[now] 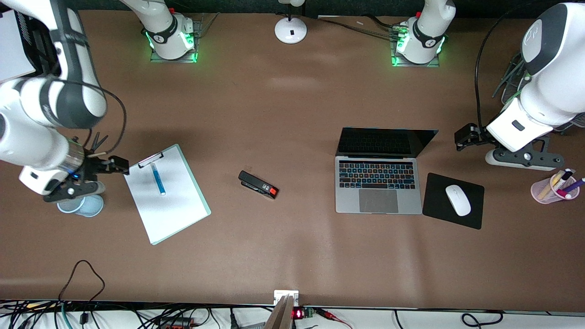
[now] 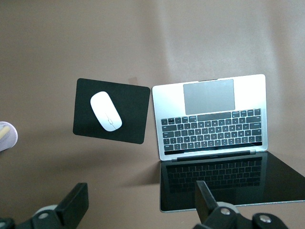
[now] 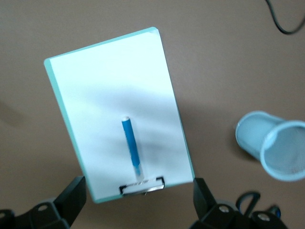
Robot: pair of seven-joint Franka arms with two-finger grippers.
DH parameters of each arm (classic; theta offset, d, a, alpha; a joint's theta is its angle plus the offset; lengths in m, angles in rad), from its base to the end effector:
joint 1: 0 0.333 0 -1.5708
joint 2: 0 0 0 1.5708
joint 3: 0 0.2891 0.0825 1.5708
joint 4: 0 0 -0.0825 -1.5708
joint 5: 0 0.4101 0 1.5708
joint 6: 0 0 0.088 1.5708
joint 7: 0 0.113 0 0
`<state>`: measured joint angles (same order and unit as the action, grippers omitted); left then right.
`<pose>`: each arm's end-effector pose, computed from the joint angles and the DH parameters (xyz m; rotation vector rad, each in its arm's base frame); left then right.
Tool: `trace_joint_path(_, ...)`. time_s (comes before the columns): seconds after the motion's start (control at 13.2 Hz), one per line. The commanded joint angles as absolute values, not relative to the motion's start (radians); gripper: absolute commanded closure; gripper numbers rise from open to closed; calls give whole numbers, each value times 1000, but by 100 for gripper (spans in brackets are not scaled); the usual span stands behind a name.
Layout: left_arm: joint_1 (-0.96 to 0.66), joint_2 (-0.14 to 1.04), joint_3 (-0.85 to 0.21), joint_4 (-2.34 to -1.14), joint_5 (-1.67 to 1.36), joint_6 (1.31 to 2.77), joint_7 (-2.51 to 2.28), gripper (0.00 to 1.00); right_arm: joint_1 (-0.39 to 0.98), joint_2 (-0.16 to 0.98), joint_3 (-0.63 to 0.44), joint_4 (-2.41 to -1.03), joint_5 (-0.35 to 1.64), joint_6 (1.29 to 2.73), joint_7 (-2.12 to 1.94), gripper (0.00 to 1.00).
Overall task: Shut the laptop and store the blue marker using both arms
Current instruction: 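Grasp the blue marker with the right gripper while the left gripper reaches the laptop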
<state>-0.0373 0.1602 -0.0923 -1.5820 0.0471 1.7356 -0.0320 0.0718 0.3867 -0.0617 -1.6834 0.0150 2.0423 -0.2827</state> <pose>0.6286 -0.0740 0.5034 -3.1052 0.1621 0.0051 0.6697 0.0107 0.3307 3.1021 0.4530 -0.0441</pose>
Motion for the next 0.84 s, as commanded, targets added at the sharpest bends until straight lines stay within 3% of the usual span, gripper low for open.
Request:
trace_joint_path(0.0,-43,253,-91,-1401,60,1653,-20,41,87,434,-61,-1704,29,2124,-340,9)
trace_joint_path(0.08,-43,287,-91,-1361,55,1575,-20,59,101,448,-61,-1722,31,2170,-375,16)
trace_joint_path(0.3,-41,304,-91,-1325,57,1508,-26,98,101,515,-61,-1750,32,2281,-523,24)
trace_joint_path(0.53,-40,298,-92,-1345,-4,1390,-78,100,103,575,-60,-1749,29,2338,-575,25)
trace_joint_path(0.76,-38,252,-98,-1439,-116,1387,-190,100,104,606,-38,-1746,31,2358,-597,29)
